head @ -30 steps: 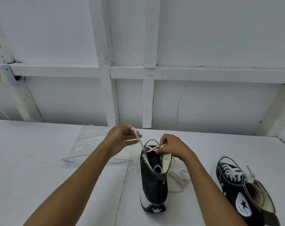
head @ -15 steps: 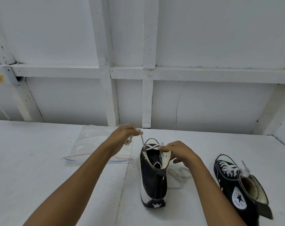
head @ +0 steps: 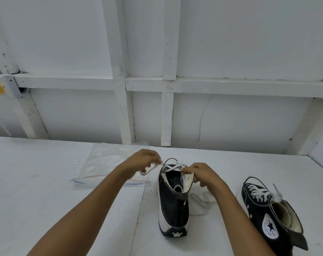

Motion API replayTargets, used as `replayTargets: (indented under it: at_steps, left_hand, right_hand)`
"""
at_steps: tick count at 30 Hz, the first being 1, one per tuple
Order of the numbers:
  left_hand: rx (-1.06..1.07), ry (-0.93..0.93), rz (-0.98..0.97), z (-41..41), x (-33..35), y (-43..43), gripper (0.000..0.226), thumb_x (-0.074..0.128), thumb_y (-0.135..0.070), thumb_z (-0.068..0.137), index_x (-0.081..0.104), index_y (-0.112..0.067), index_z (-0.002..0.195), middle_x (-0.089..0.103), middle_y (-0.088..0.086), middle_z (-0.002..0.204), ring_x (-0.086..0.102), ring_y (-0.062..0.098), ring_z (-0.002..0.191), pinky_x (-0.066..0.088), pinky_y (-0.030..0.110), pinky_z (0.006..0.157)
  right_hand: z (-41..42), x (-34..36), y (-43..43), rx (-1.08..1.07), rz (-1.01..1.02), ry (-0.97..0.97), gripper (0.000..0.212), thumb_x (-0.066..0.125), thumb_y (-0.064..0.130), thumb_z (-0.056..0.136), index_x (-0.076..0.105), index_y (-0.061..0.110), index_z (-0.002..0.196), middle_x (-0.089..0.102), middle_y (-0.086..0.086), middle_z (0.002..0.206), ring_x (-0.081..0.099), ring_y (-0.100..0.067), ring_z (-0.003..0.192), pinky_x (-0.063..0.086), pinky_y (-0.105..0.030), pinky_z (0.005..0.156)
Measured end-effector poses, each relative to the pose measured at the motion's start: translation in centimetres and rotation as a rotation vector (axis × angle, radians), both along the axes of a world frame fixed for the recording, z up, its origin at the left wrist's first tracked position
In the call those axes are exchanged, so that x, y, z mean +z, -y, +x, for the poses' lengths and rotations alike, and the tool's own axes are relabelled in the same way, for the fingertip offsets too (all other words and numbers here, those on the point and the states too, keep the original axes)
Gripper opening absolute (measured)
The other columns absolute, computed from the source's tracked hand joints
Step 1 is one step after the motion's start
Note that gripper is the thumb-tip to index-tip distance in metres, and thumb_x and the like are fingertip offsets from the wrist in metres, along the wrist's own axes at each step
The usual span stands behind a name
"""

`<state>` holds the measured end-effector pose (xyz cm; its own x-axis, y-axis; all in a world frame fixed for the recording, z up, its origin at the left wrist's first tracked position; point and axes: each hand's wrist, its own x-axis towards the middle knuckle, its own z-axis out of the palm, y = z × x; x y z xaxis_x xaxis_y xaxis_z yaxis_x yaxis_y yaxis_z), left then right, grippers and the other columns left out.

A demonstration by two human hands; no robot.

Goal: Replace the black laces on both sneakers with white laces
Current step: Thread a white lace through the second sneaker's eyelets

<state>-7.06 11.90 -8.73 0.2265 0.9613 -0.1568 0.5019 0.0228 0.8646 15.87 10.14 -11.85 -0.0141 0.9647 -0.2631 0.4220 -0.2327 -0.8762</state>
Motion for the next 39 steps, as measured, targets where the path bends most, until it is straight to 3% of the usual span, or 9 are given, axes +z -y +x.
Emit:
replayTargets:
  at_steps: [3, 6, 8, 11, 13, 20, 24, 32, 39]
  left_hand:
    - [0.221, 0.601, -0.059, -0.6, 1.1, -0.3, 0.012, 0.051, -0.008, 0.092, 0.061, -0.002, 0.088, 0.073, 0.016, 0.094, 0.069, 0.027, 0.097, 0.052, 0.042, 0.090]
    - [0.239, 0.841, -0.176, -0.7, 1.7, -0.5, 0.017, 0.047, -0.011, 0.093, 0.050, -0.008, 0.076, 0.057, 0.012, 0.071, 0.055, 0.023, 0.056, 0.052, 0.032, 0.059]
    - [0.241, 0.538, -0.148, -0.7, 1.2, -0.7, 0.016, 0.051, -0.015, 0.094, 0.048, -0.009, 0.079, 0.049, 0.009, 0.074, 0.033, 0.013, 0.048, 0.032, 0.022, 0.044]
    - [0.034, -0.114, -0.108, -0.8, 0.0, -0.6, 0.017, 0.061, -0.023, 0.096, 0.060, -0.008, 0.103, 0.060, 0.007, 0.084, 0.037, 0.010, 0.050, 0.032, 0.020, 0.042]
    - [-0.152, -0.324, -0.126, -0.6, -0.5, -0.2, 0.015, 0.061, -0.022, 0.096, 0.068, -0.009, 0.099, 0.063, 0.003, 0.081, 0.039, 0.007, 0.048, 0.032, 0.018, 0.042]
    - [0.087, 0.151, 0.048, -0.5, -0.1, -0.3, 0.029, 0.053, -0.011, 0.088, 0.060, -0.009, 0.060, 0.076, 0.004, 0.094, 0.064, 0.015, 0.085, 0.046, 0.028, 0.074]
    - [0.090, 0.379, -0.045, 0.4, -0.9, 0.0, 0.021, 0.053, -0.008, 0.094, 0.064, 0.003, 0.080, 0.074, 0.022, 0.091, 0.070, 0.021, 0.076, 0.059, 0.039, 0.078]
    - [0.027, -0.063, -0.016, 0.0, -2.6, -1.2, 0.019, 0.064, -0.009, 0.088, 0.057, -0.014, 0.104, 0.071, 0.011, 0.081, 0.066, 0.021, 0.067, 0.053, 0.030, 0.060]
    - [-0.165, -0.393, 0.240, 0.2, -3.9, -1.4, 0.009, 0.064, -0.025, 0.095, 0.069, -0.018, 0.098, 0.071, -0.001, 0.096, 0.063, 0.018, 0.091, 0.051, 0.033, 0.083]
  right_hand:
    - [0.0, -0.3, 0.0, -0.005, -0.022, -0.043, 0.025, 0.070, 0.035, 0.084, 0.060, 0.013, 0.084, 0.063, -0.001, 0.080, 0.053, -0.017, 0.075, 0.034, -0.029, 0.061]
    - [-0.1, -0.7, -0.3, -0.020, -0.021, -0.058, 0.026, 0.071, 0.036, 0.082, 0.061, 0.013, 0.085, 0.062, -0.002, 0.086, 0.053, -0.018, 0.080, 0.038, -0.030, 0.065]
    - [-0.1, -0.8, -0.4, -0.030, -0.011, -0.064, 0.031, 0.071, 0.035, 0.082, 0.063, 0.007, 0.092, 0.060, -0.003, 0.090, 0.052, -0.017, 0.084, 0.040, -0.032, 0.069]
    - [-0.1, -1.1, -0.4, -0.026, -0.020, -0.070, 0.036, 0.070, 0.036, 0.083, 0.068, 0.003, 0.097, 0.065, -0.011, 0.100, 0.056, -0.019, 0.088, 0.044, -0.033, 0.073]
    - [-0.1, -1.3, -0.3, -0.021, -0.034, -0.080, 0.029, 0.069, 0.037, 0.082, 0.068, 0.009, 0.091, 0.068, -0.013, 0.106, 0.060, -0.019, 0.087, 0.046, -0.032, 0.073]
    - [0.1, -1.4, -0.2, -0.011, -0.071, -0.122, 0.024, 0.069, 0.040, 0.081, 0.066, 0.016, 0.082, 0.066, -0.003, 0.091, 0.059, -0.018, 0.081, 0.043, -0.032, 0.072]
    - [0.1, -1.5, -0.3, -0.014, -0.087, -0.136, 0.025, 0.071, 0.039, 0.081, 0.064, 0.016, 0.087, 0.067, -0.003, 0.094, 0.058, -0.016, 0.081, 0.041, -0.030, 0.069]
    - [-1.3, 0.6, -2.7, 0.215, 0.192, 0.097, 0.008, 0.072, 0.020, 0.085, 0.073, 0.019, 0.092, 0.070, 0.005, 0.096, 0.061, -0.011, 0.081, 0.047, -0.021, 0.070]
    - [-3.1, 1.6, -4.6, 0.393, 0.225, 0.439, 0.005, 0.069, 0.016, 0.087, 0.069, 0.020, 0.084, 0.070, 0.002, 0.096, 0.058, -0.011, 0.074, 0.046, -0.019, 0.059]
